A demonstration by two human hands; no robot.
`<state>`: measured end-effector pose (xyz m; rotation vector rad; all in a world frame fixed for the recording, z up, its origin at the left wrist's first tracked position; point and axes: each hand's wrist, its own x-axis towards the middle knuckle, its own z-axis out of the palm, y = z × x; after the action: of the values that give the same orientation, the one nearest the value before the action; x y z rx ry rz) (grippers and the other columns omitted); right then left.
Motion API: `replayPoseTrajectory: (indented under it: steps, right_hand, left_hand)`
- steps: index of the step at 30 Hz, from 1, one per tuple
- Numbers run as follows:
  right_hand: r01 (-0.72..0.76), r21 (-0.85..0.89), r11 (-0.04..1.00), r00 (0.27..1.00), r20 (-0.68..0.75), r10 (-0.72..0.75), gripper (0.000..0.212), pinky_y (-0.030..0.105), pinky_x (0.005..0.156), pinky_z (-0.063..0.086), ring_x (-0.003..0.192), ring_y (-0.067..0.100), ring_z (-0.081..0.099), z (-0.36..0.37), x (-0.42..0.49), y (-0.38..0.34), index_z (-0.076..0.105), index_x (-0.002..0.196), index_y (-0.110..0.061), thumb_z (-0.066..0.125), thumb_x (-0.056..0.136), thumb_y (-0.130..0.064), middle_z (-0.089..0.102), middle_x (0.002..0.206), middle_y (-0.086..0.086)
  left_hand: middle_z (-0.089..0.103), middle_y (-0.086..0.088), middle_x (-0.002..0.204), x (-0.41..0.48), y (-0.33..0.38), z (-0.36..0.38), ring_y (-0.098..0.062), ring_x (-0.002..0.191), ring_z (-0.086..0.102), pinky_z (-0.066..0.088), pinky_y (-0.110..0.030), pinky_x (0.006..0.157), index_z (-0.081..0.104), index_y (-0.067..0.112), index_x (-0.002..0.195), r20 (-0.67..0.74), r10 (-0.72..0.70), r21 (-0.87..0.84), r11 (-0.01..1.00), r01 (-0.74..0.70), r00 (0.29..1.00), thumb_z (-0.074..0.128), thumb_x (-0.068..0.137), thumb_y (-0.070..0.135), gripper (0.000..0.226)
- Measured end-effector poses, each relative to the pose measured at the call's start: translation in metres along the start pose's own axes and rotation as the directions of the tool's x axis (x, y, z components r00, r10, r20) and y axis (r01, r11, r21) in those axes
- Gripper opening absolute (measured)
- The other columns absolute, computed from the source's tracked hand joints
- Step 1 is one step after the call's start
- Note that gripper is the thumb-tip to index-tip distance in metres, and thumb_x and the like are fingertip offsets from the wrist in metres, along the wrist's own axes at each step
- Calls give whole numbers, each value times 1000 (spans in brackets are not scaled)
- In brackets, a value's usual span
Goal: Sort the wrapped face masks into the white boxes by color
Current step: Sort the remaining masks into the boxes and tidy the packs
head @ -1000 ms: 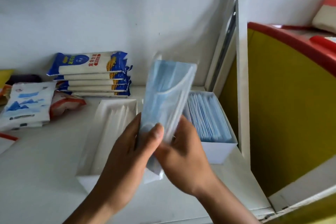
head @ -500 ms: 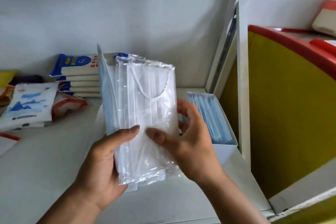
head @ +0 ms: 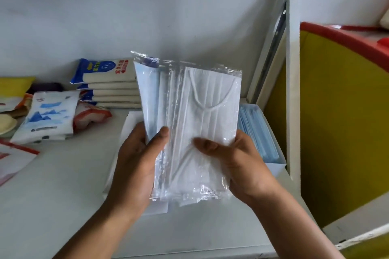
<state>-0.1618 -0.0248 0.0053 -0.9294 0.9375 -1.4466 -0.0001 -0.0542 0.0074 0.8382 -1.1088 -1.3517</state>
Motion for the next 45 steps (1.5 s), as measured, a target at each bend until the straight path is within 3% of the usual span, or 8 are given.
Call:
replayPoseTrajectory:
  steps: [6,11,17,24,29,32,36,45]
  right_hand:
    - [64,-108,992,992,-103,-76,38,52,85,57,95,38,73,-2,4,-3,73,103,-2,85,68,-2,76,103,19]
    - [78,-49,996,986,-143,-85,42,49,81,59,92,40,73,-3,4,-2,70,106,4,84,67,-6,75,101,22]
    - [113,63,992,954,-286,-91,41,42,71,60,79,33,73,-6,7,-2,67,109,10,73,70,-3,75,92,21]
    - [-11,-54,999,986,-166,2,40,53,87,57,93,41,73,-8,6,1,72,103,5,81,66,-6,75,100,23]
    - [53,37,998,971,-237,-42,40,47,79,59,86,35,75,-4,6,3,72,101,2,80,63,-1,76,96,20]
    - [28,-25,999,974,-225,-33,44,43,77,59,87,32,75,-1,5,4,71,105,0,83,63,-5,77,96,17]
    - [21,-100,995,973,-226,-43,41,46,77,60,83,32,75,-2,4,5,73,96,0,88,58,-1,77,90,17]
    - [57,44,997,956,-290,-42,21,34,66,60,66,20,70,-3,5,-2,71,78,0,75,58,1,72,70,7]
  left_hand:
    - [76,-9,109,0,2,-4,-24,104,72,51,-45,92,75,13,110,177,-264,-43,960,275,948,70,82,21,30]
    - [78,-7,101,2,-2,-3,-22,97,74,59,-37,83,80,23,94,151,-221,-11,974,226,963,79,71,11,26]
    - [72,-16,116,0,-10,-1,-32,113,67,47,-52,104,75,9,110,129,-294,-183,932,314,947,73,79,19,32]
    - [75,-12,113,-1,-11,4,-25,108,70,51,-47,100,70,7,118,-6,-173,-122,978,171,985,67,82,16,37]
    - [75,-11,111,1,-4,-1,-24,103,72,59,-34,85,73,11,113,204,-276,-211,925,317,939,59,84,19,33]
    - [76,-11,107,2,-10,0,-24,100,73,60,-31,77,73,7,112,142,-221,-145,960,241,965,71,77,12,35]
    - [76,-12,109,3,-13,0,-26,104,72,56,-45,91,72,7,114,41,-168,-114,979,172,985,79,74,11,40]
    - [73,-13,115,6,-13,-3,-27,111,69,52,-47,99,69,7,118,47,-193,-193,961,199,980,67,86,10,33]
